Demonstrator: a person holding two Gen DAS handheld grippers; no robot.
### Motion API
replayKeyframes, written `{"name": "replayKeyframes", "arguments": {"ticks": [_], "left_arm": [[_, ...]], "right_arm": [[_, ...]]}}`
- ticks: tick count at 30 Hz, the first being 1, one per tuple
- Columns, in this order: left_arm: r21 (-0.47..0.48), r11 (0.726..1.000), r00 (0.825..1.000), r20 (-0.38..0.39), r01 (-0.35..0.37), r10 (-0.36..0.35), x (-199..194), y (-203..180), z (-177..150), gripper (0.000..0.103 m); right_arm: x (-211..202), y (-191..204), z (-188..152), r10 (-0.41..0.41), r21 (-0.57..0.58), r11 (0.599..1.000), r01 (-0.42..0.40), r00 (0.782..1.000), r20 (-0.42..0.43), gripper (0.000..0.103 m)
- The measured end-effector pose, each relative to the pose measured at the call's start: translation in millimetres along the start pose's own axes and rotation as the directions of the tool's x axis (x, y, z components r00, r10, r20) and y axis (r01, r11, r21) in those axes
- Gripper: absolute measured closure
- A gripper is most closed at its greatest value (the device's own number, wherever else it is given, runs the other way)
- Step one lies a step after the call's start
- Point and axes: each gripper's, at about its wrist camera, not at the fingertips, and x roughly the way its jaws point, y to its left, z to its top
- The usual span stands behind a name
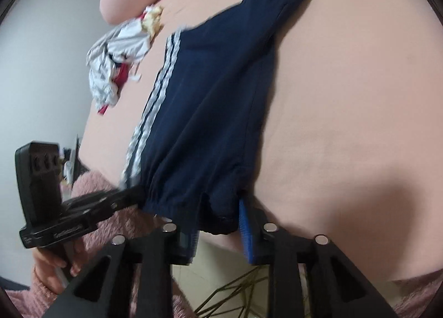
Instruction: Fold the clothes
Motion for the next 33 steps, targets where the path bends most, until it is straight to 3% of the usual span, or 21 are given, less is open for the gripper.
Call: {"name": "replayKeyframes", "arguments": {"ticks": [6,9,13,16,19,22,26,30,33], "left_arm": [[0.048,0.996,0.997,0.025,0.074,-0.075,-18,-20,1,0.088],[0.03,0.995,0.995,-0.016,0.098,-0.098,-23,-26,-11,0.088],[-0.036,0.995,0.988,-0.121,0.089,-0.092,5,-20,-29,0.089],[-0.042,0.991,0.985,-0.114,0.125,-0.129,-1,-22,-23,0.089],[-0.029,0.987,0.985,-0.058,0.159,-0.16,-18,-27,1,0.088],[-0.016,0.981,0.981,-0.008,0.194,-0.194,-24,-33,40,0.088],[0.04,0.989,0.989,0.036,0.14,-0.141,-16,-46,96,0.089],[-0.021,0.994,0.994,0.026,0.11,-0.11,14,-39,146,0.087],[-0.052,0.997,0.999,-0.001,0.049,-0.049,41,-31,177,0.075]], "right_arm": [[-35,2,-10,0.039,-0.055,0.998,-0.037,0.999,0.032,0.088],[-46,5,-27,0.044,-0.076,0.996,-0.042,0.999,0.022,0.088],[-29,-15,-54,0.052,0.012,0.999,-0.051,0.998,-0.043,0.088],[-38,-14,-52,0.095,0.031,0.995,-0.094,0.995,-0.021,0.088],[-59,-4,-27,0.138,-0.004,0.99,-0.138,0.989,0.044,0.088],[-60,2,9,0.063,-0.037,0.998,-0.06,0.992,0.109,0.088],[-49,5,55,0.025,-0.036,0.999,-0.02,0.986,0.163,0.088],[-28,-12,94,0.008,0.053,0.998,-0.019,0.98,0.198,0.085],[2,-30,123,0.017,0.15,0.988,-0.044,0.985,0.172,0.085]]}}
